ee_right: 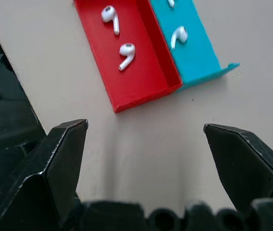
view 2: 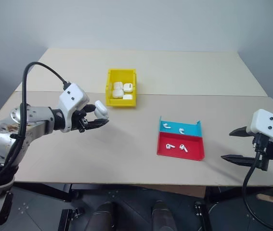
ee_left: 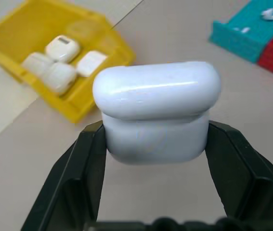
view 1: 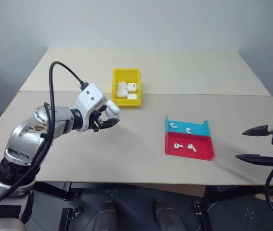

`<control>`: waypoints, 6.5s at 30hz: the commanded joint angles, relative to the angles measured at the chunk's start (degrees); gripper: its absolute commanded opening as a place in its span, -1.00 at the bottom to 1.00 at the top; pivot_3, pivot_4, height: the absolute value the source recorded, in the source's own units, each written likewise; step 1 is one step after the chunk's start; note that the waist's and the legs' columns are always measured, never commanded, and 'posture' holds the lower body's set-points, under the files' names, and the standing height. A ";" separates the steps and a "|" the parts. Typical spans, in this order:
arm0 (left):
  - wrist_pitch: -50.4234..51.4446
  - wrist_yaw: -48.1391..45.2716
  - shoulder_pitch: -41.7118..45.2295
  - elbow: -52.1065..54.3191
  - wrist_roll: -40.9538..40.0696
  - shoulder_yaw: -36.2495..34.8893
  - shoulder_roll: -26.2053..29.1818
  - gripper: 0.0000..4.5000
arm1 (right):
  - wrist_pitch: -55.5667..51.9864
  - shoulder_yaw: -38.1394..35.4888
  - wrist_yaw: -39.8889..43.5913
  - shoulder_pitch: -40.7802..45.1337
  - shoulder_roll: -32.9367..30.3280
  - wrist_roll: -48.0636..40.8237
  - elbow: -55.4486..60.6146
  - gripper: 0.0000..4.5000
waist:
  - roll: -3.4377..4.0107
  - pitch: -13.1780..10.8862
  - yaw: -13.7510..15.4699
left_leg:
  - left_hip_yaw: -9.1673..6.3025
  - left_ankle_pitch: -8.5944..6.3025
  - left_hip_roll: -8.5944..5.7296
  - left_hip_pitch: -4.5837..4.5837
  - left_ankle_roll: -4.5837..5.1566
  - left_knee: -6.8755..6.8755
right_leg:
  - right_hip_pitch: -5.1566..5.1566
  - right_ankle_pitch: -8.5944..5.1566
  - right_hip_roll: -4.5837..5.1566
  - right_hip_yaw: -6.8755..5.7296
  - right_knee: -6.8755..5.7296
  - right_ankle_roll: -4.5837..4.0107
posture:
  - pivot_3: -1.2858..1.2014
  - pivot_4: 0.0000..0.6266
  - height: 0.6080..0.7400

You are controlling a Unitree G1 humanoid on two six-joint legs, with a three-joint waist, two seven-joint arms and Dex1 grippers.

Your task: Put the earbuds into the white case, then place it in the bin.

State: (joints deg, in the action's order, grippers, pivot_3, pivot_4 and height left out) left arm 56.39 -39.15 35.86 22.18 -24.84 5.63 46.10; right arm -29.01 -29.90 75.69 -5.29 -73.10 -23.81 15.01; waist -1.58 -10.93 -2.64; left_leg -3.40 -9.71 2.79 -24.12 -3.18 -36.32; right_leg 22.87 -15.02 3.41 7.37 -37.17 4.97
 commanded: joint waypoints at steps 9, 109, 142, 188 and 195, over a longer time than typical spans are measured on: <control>-68.65 -14.35 -21.43 -16.48 4.38 -2.11 -22.35 0.24 | -6.61 43.02 3.87 41.68 1.64 14.27 0.94 1.00 | 0.24 0.32 0.06 | 0.39 0.02 -0.11 0.35 0.03 -0.19 | -0.54 0.04 0.28 0.21 0.44 -0.17 | 0.03 -0.52 1.00; -60.75 -10.63 -18.33 -5.71 -4.96 3.16 -31.92 0.24 | -25.10 17.37 -10.46 38.17 16.18 -2.43 15.81 -0.71 | 0.24 0.31 0.50 | 0.13 0.04 -0.02 -0.55 0.07 -0.15 | 0.29 0.28 0.09 0.06 0.43 0.23 | 0.03 -0.52 1.00; -41.14 -16.13 -16.30 7.75 -18.25 0.92 -21.78 0.24 | 8.52 22.00 -10.19 34.53 43.46 -20.62 12.97 -0.71 | 0.19 0.29 -0.95 | 0.07 0.08 0.02 -0.27 0.14 0.09 | 0.18 0.26 0.01 0.06 0.38 0.10 | 0.03 -0.52 1.00; -57.17 -16.82 -27.75 -5.42 0.98 -0.89 -18.78 0.24 | 12.81 53.59 6.90 73.07 23.63 22.24 -37.93 0.30 | 0.24 0.20 -1.34 | 0.27 0.08 0.04 -0.25 0.14 0.47 | 0.47 0.14 0.04 0.18 0.41 -0.13 | 0.03 -0.52 1.00; -55.50 -13.92 -28.82 -2.79 1.77 -0.24 -19.30 0.24 | 21.26 60.41 3.35 74.55 31.31 34.65 -48.58 0.30 | 0.24 0.18 -1.02 | 0.22 0.08 0.03 -0.33 0.14 0.49 | 0.48 0.33 0.06 0.10 0.40 -0.49 | 0.03 -0.52 1.00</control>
State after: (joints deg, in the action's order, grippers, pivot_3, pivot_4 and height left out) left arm 0.68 -53.77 7.23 16.76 -22.73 5.56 26.76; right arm -10.47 30.56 79.63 67.46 -41.75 8.72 -32.51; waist -1.34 -10.75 -3.66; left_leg -3.19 -9.63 2.82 -24.44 -3.05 -35.83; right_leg 23.35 -14.69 3.47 7.47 -36.78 4.48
